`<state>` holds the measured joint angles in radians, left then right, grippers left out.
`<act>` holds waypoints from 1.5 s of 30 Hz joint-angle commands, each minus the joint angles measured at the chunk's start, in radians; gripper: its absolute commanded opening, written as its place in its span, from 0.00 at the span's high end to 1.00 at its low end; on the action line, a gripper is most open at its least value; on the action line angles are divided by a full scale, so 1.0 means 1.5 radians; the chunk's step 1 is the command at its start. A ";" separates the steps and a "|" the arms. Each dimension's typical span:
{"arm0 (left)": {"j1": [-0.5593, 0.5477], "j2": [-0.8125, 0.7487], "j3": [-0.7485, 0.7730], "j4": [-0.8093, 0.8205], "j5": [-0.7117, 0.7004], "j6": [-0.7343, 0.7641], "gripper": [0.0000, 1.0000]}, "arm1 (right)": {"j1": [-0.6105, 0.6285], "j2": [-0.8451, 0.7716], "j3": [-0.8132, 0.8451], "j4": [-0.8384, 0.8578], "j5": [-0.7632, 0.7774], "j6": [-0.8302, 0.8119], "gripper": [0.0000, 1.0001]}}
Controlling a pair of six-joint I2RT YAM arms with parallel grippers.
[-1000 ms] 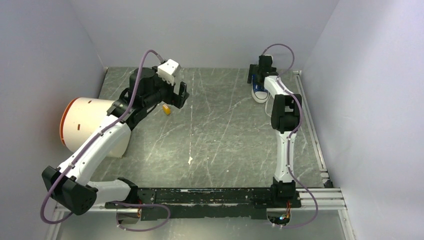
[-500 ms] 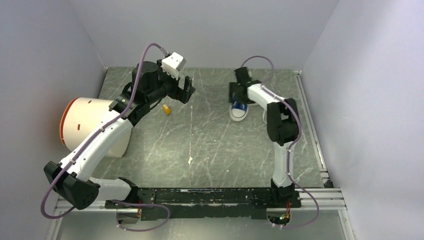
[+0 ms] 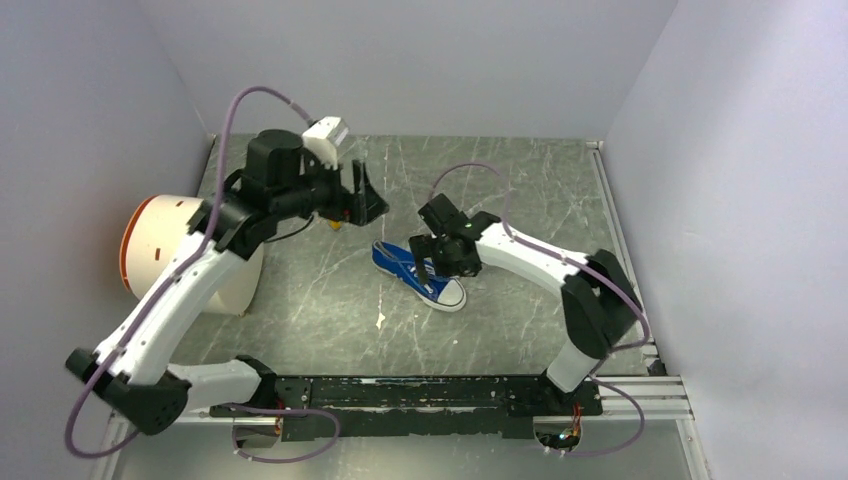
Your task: Tie the shoes
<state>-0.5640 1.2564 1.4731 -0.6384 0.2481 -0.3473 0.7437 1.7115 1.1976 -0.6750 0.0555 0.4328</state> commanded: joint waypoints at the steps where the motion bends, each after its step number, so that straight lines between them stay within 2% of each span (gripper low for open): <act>1: -0.002 -0.111 -0.011 -0.134 -0.017 -0.053 0.04 | 0.006 -0.092 -0.033 -0.022 -0.009 -0.050 0.00; 4: -0.002 -0.145 -0.001 -0.205 -0.057 -0.043 0.03 | 0.024 -0.118 -0.044 -0.036 -0.042 -0.032 0.00; 7: -0.002 -0.160 -0.006 -0.232 -0.067 -0.046 0.04 | 0.043 -0.143 -0.068 -0.013 -0.134 0.015 0.01; 10: -0.002 -0.167 -0.023 -0.213 -0.064 -0.077 0.04 | 0.048 -0.177 -0.122 0.062 -0.262 0.040 0.04; 12: -0.002 -0.166 -0.036 -0.179 -0.045 -0.108 0.04 | 0.047 -0.187 -0.150 0.068 -0.285 0.044 0.04; 16: -0.002 -0.141 -0.047 -0.106 -0.002 -0.152 0.06 | 0.047 -0.178 -0.180 0.076 -0.253 0.066 0.04; 19: -0.002 -0.101 -0.031 -0.098 0.004 -0.160 0.09 | 0.035 -0.177 -0.201 0.127 -0.229 0.105 0.04; 25: -0.002 -0.009 0.020 -0.117 0.015 -0.123 0.12 | -0.053 -0.148 -0.243 0.209 -0.222 0.192 0.03; 29: -0.002 0.040 0.033 -0.148 -0.014 -0.123 0.13 | -0.099 -0.134 -0.231 0.274 -0.144 0.229 0.01; 31: -0.002 0.044 0.014 -0.116 -0.006 -0.126 0.13 | -0.132 -0.103 -0.212 0.294 -0.120 0.236 0.01; 33: -0.001 0.047 -0.008 -0.079 0.007 -0.121 0.12 | -0.170 -0.054 -0.169 0.296 -0.134 0.212 0.01; 36: 0.000 0.077 -0.010 -0.050 0.026 -0.092 0.10 | -0.202 0.017 -0.064 0.217 -0.149 0.124 0.01; 38: 0.003 0.117 0.001 -0.052 0.042 -0.060 0.11 | -0.205 0.020 -0.036 0.178 -0.154 0.067 0.01; 42: 0.003 0.195 0.024 -0.060 0.074 -0.015 0.11 | -0.206 -0.022 -0.078 0.145 -0.209 0.001 0.01; 45: 0.003 0.218 0.000 -0.023 0.117 -0.017 0.12 | -0.205 -0.052 -0.117 0.135 -0.272 -0.034 0.03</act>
<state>-0.5625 1.5497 1.4818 -0.7387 0.3153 -0.4202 0.4320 1.6924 1.0855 -0.3992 -0.2379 0.5064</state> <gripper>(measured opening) 0.888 0.981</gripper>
